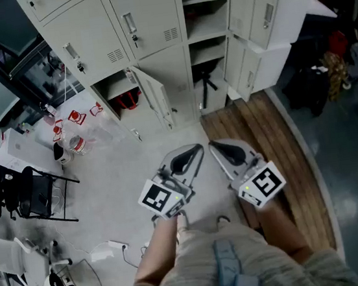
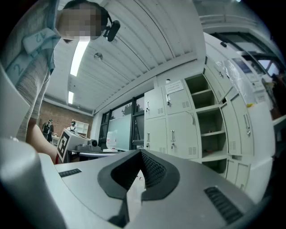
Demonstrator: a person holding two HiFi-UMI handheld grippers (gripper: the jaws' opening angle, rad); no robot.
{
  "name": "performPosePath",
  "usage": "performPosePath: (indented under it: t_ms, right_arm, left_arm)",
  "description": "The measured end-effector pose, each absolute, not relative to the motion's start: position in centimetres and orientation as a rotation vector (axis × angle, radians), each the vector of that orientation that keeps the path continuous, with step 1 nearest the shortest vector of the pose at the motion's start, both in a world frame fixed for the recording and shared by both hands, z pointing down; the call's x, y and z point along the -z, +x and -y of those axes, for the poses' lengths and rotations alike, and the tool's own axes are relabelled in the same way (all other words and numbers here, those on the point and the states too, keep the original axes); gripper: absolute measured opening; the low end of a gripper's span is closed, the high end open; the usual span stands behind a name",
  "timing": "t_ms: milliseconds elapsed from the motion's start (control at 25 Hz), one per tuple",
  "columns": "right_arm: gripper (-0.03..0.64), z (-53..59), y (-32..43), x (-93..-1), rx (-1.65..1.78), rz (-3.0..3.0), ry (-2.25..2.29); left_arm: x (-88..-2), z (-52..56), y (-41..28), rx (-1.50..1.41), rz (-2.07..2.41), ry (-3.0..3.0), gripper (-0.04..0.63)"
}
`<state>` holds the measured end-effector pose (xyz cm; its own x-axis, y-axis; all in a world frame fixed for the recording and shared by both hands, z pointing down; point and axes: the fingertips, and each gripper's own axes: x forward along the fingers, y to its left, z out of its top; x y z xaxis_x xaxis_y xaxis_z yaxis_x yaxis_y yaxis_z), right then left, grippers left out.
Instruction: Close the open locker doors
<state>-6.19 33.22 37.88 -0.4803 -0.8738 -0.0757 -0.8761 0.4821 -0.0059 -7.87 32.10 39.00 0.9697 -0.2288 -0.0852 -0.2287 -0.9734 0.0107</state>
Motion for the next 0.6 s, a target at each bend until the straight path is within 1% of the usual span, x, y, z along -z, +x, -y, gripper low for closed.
performPosePath:
  t_ms: [240,600]
  right_arm:
    - [0.002,-32.8,-6.3,-34.3,-0.237,-2.615,-1.569]
    - [0.002,-32.0,-6.4,-34.8,-0.225,-2.623,-1.588]
  left_arm:
    - [-34.7,-31.8,-7.1,0.289,0.361,3.165,0.005]
    - [-34.4,-31.2,-7.3,0.306,0.375,3.17,0.005]
